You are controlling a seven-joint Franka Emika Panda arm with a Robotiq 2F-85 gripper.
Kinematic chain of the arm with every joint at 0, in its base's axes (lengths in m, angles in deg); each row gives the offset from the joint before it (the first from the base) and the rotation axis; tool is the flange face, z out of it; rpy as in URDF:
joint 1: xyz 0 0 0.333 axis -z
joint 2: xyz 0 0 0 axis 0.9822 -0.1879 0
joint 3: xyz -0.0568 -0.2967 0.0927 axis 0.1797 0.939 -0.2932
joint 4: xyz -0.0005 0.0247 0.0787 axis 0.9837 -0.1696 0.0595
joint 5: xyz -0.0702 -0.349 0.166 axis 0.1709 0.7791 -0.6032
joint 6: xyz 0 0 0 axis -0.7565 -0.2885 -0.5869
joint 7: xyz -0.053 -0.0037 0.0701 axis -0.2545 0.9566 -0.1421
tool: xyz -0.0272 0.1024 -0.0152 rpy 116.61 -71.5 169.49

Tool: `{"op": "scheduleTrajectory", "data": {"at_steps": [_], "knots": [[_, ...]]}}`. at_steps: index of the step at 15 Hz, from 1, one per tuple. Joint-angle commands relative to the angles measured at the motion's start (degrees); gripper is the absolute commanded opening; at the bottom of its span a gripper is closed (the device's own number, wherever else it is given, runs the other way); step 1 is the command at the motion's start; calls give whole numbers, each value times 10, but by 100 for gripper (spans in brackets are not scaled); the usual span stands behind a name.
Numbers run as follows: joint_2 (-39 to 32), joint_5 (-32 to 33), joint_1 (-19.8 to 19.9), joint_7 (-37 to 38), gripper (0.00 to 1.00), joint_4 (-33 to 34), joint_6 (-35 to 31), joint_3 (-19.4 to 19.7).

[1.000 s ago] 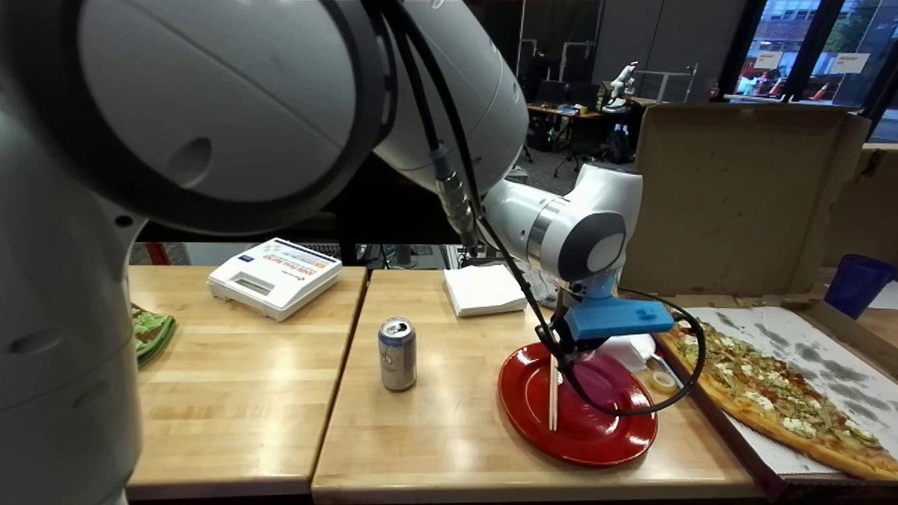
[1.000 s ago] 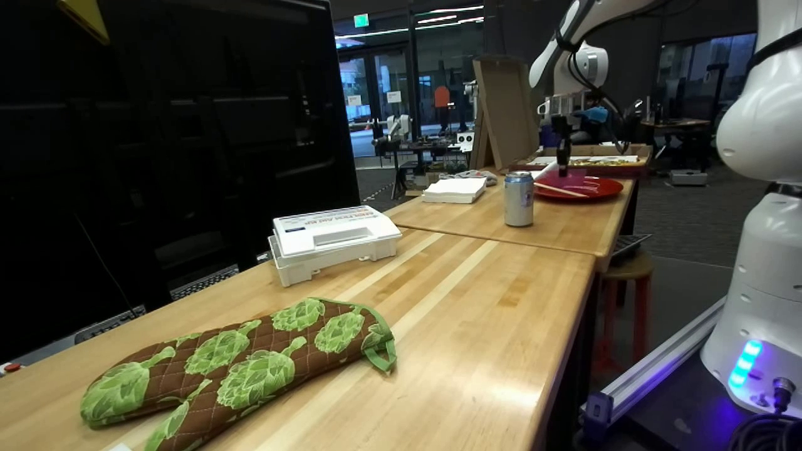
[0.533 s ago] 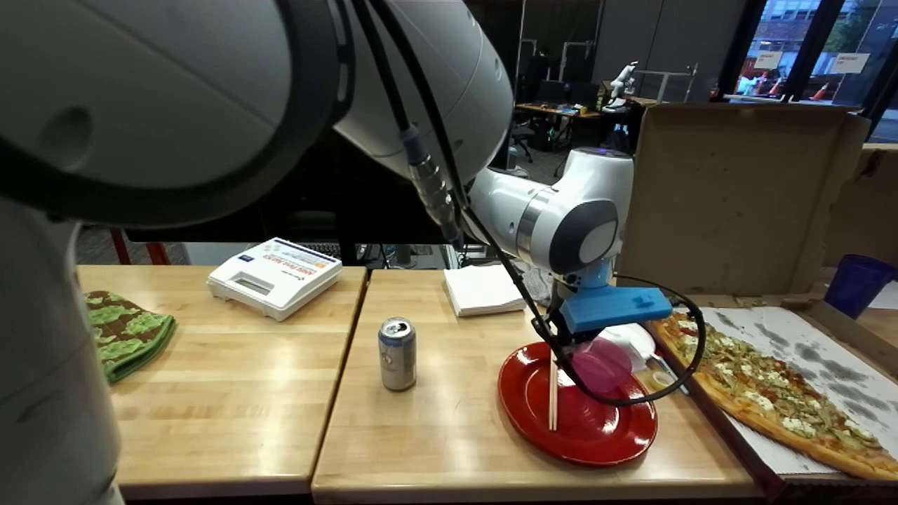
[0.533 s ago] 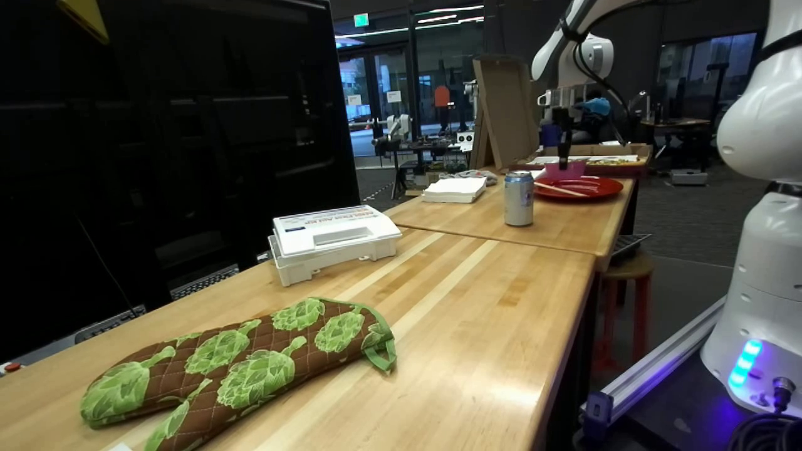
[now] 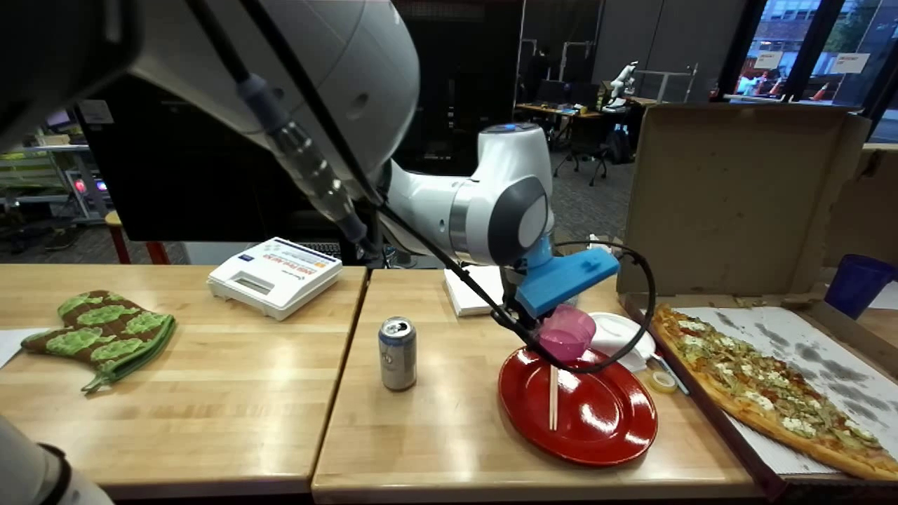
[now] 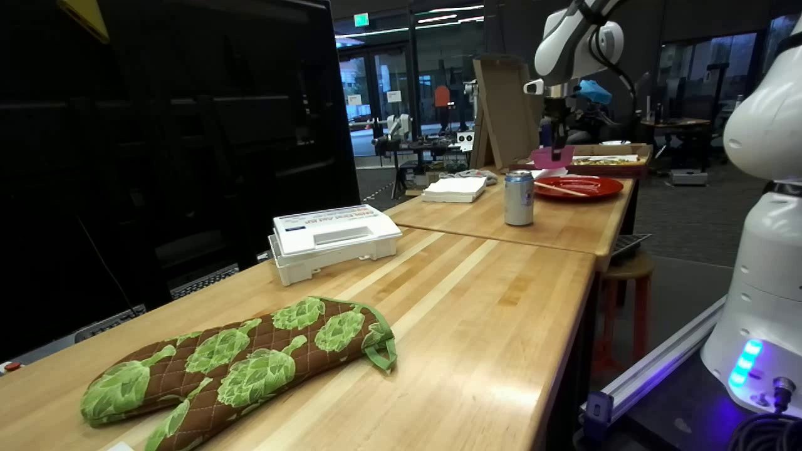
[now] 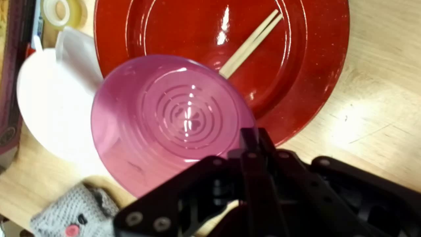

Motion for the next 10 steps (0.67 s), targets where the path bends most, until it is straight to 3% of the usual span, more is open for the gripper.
{"op": "scheduleTrajectory", "data": {"at_steps": [1, 6, 10], "knots": [[94, 63, -23, -18, 1, -87, -31, -16], [151, 119, -55, -45, 1, -151, -47, -34], [157, 115, -81, -97, 1, -173, -65, -31]]}}
